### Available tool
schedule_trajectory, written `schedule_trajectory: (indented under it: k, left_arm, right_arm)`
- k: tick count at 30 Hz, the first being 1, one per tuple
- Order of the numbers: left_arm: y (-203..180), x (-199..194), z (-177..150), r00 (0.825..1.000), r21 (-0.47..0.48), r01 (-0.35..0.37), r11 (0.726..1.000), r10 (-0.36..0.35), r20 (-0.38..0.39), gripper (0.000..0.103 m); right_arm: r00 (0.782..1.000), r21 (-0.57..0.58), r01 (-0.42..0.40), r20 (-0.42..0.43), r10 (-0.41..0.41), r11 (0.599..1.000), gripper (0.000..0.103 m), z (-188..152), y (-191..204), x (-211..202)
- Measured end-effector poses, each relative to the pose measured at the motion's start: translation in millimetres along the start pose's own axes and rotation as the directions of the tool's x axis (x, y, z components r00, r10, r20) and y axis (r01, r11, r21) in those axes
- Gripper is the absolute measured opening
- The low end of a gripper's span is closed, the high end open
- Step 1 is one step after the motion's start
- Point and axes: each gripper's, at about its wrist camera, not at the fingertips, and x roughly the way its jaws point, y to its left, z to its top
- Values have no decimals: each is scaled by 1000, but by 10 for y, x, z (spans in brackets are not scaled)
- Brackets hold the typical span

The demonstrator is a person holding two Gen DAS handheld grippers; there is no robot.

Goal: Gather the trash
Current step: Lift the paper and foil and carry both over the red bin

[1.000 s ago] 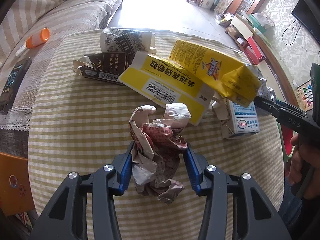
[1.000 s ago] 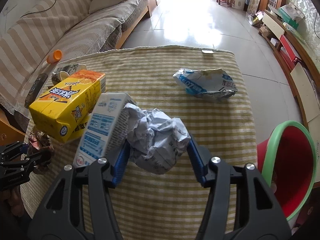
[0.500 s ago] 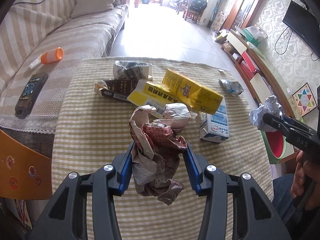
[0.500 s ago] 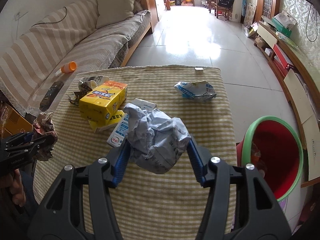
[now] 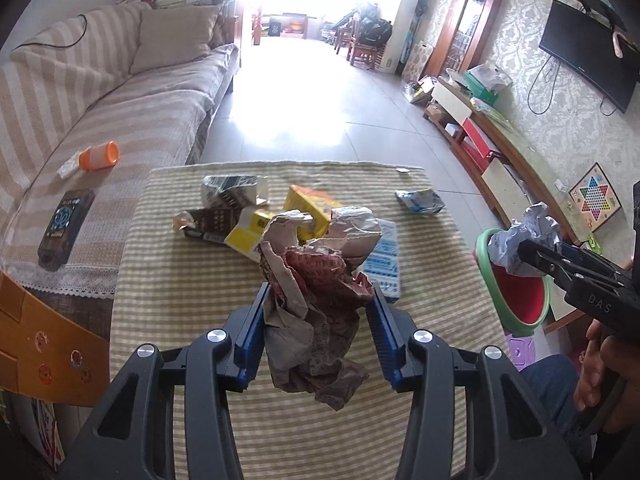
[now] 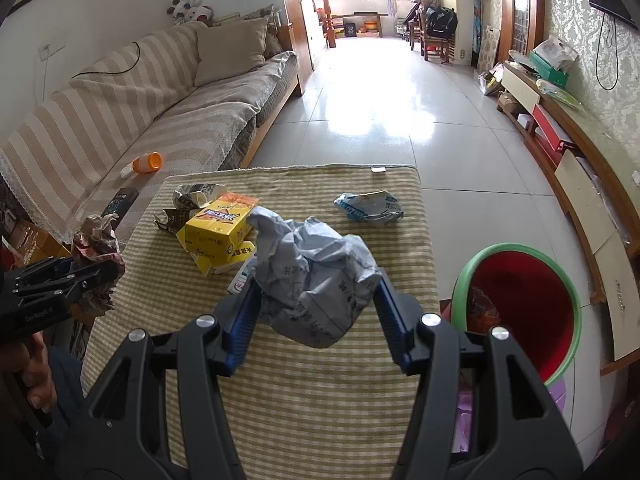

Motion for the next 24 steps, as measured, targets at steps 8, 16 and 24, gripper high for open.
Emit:
schedule_trajectory:
  k: [8, 16, 24]
  left_arm:
    - [-382, -7, 207, 1000, 59, 21, 998, -22, 18, 44]
    - [-1007, 121, 422, 997, 147, 75, 986, -78, 17, 44]
    - [-1835, 329, 590, 985, 246, 169, 954, -171, -15, 44]
  right_arm:
    - [998, 44, 24, 48, -26, 999, 54, 59, -293, -207]
    - [992, 126, 85, 77, -95, 988, 54, 39, -887, -423]
    - [979, 215, 156, 95, -179, 964, 54, -24, -1523, -654]
